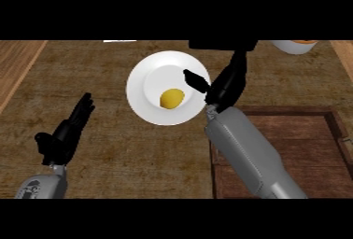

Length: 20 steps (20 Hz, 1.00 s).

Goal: Pick the lemon from the tray and place it in the plate

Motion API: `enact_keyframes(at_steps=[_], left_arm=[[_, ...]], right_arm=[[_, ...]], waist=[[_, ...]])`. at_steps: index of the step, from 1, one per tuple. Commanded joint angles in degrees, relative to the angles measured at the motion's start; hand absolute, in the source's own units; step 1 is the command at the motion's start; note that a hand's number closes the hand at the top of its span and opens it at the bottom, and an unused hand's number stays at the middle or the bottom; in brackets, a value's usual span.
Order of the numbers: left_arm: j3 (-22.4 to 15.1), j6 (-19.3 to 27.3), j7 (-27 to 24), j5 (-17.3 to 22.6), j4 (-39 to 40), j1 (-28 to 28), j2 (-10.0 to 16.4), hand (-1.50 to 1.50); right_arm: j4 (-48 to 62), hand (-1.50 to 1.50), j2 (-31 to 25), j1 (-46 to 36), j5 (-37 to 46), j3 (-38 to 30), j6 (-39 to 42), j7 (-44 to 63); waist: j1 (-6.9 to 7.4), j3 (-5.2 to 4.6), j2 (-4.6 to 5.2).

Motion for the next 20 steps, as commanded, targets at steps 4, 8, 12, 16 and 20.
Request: enact_keyframes(at_steps=[4,8,12,16,20], left_arm=[[2.59,0.59,0.34,0.94,0.65,0.37,0.55,0.0],[2.45,-0.26,-0.98,0.6,-1.29,3.72,0.75,0.0],[1.76,1.46,-0.81,-0.76,0.04,2.06,-1.49,0.0],[1.85,-0.02,1.15,-1.7,-3.04,3.0,-0.93,0.0],[3.15,-0.52,-2.37,-1.49,2.3,1.25,-1.18,0.0]], right_arm=[[-11.9,-1.5,0.28,15.46,-0.4,7.06,-13.27,-2.04],[-19.55,-1.5,-2.93,27.68,-4.15,14.14,-15.04,-9.43],[-24.75,-1.5,-9.83,32.73,-10.21,20.32,-17.1,-13.84],[-22.76,-1.5,-8.26,30.56,-14.92,17.96,-14.26,-18.43],[-25.45,-1.5,-13.0,38.59,-18.66,23.11,-20.22,-24.43]], waist=[[-3.53,-0.06,-0.56],[-3.31,-0.04,-0.45],[-3.21,-0.03,-0.35],[-2.97,-0.05,-0.39],[-3.14,-0.01,-0.3]])
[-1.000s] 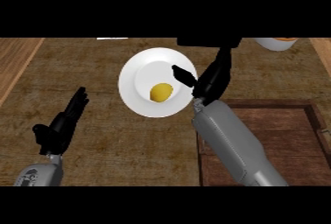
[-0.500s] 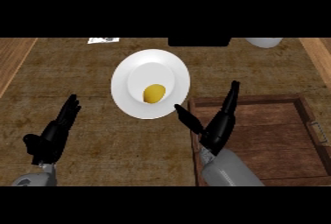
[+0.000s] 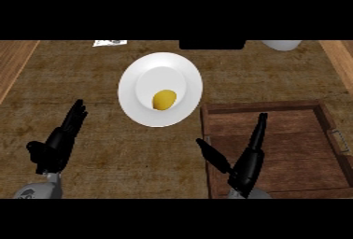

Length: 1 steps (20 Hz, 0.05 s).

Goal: Pick the lemon from the tray and place it in the plate

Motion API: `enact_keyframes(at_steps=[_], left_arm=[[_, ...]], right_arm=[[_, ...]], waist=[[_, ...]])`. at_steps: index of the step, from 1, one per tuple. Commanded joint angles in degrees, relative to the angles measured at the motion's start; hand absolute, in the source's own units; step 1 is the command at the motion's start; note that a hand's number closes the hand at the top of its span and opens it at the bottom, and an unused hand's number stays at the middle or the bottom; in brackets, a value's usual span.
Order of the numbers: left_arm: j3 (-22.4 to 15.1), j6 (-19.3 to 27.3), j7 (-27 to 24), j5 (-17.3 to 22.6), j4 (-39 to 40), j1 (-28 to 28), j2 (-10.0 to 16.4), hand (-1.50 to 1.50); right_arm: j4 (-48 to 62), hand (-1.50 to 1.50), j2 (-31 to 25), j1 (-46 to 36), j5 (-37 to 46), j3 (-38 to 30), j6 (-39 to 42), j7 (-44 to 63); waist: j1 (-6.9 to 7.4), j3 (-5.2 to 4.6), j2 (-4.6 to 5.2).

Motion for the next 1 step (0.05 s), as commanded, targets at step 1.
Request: enact_keyframes(at_steps=[1], left_arm=[[2.09,-0.86,-1.49,0.14,2.03,-0.86,1.02,0.0]], right_arm=[[1.42,-1.5,0.14,4.36,-1.94,1.76,-5.91,-5.17]], waist=[[-0.07,-0.01,0.01]])
